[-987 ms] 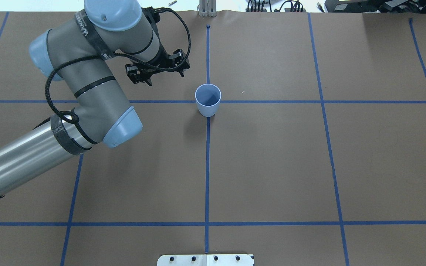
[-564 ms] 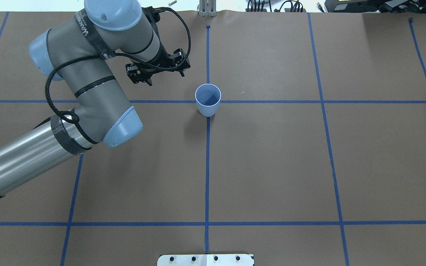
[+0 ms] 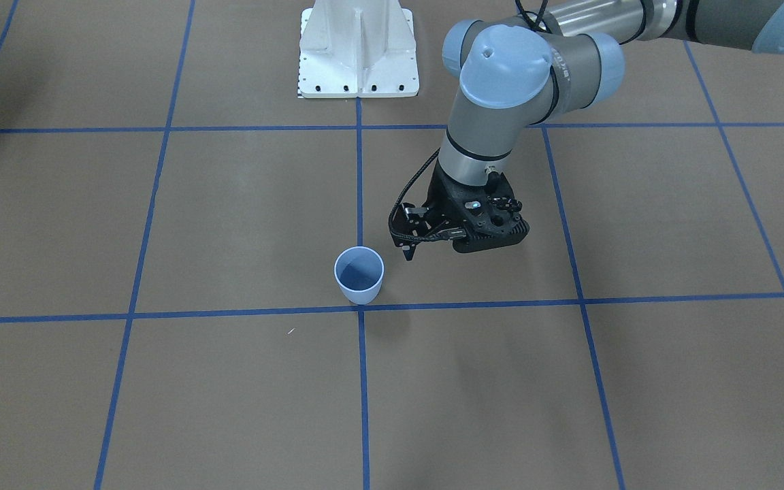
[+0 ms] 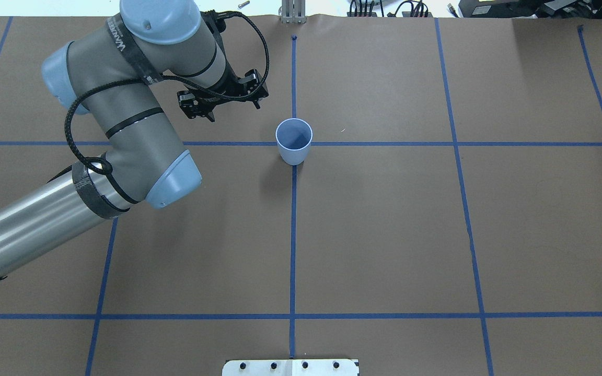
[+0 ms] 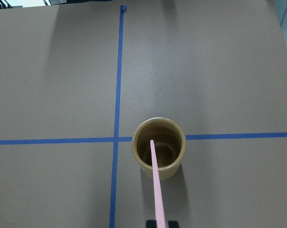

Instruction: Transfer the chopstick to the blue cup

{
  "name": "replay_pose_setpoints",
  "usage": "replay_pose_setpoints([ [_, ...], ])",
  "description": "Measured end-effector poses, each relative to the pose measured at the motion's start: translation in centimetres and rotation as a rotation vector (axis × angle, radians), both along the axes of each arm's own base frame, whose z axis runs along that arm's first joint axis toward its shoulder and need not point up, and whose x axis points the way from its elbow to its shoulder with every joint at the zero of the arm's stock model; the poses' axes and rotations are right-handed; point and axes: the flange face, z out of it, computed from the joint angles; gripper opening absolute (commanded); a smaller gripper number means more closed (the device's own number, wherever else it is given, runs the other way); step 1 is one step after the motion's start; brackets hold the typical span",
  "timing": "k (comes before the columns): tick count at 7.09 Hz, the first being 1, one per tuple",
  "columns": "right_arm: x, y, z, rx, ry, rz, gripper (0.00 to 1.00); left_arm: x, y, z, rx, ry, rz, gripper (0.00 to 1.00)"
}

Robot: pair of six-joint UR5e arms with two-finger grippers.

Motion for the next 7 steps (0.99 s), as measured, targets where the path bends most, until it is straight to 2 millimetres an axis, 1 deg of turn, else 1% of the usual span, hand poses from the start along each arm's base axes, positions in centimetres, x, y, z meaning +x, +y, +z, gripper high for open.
replay_pose_setpoints([
  [1, 0.6, 0.6, -2.5, -0.013, 0.007, -0.009, 0.0, 0.0, 0.0, 0.0, 0.001, -0.001, 0.001, 0.99],
  [2, 0.0, 0.1, -5.6, -0.037, 0.005, -0.02, 0.0, -0.3, 0.0, 0.3, 0.004, -0.002, 0.002, 0.99],
  [3, -1.8, -1.6, -8.8, -0.071, -0.013, -0.023, 0.0, -1.3, 0.3, 1.4, 0.02, -0.009, 0.013, 0.99],
  [4, -4.4, -4.1, -12.1, -0.105, -0.045, -0.018, 0.0, -3.2, 0.9, 3.1, 0.058, -0.022, 0.034, 0.99],
  [5, -7.8, -6.9, -15.7, -0.142, -0.088, -0.01, 0.0, -5.6, 1.5, 5.3, 0.111, -0.047, 0.065, 0.99],
  [6, -11.8, -9.6, -19.5, -0.185, -0.139, -0.005, 0.0, -7.9, 1.8, 7.3, 0.165, -0.083, 0.101, 0.99],
  [7, -16.8, -12.3, -24.5, -0.234, -0.2, 0.002, 0.0, -10.1, 2.0, 9.3, 0.211, -0.126, 0.142, 0.99],
])
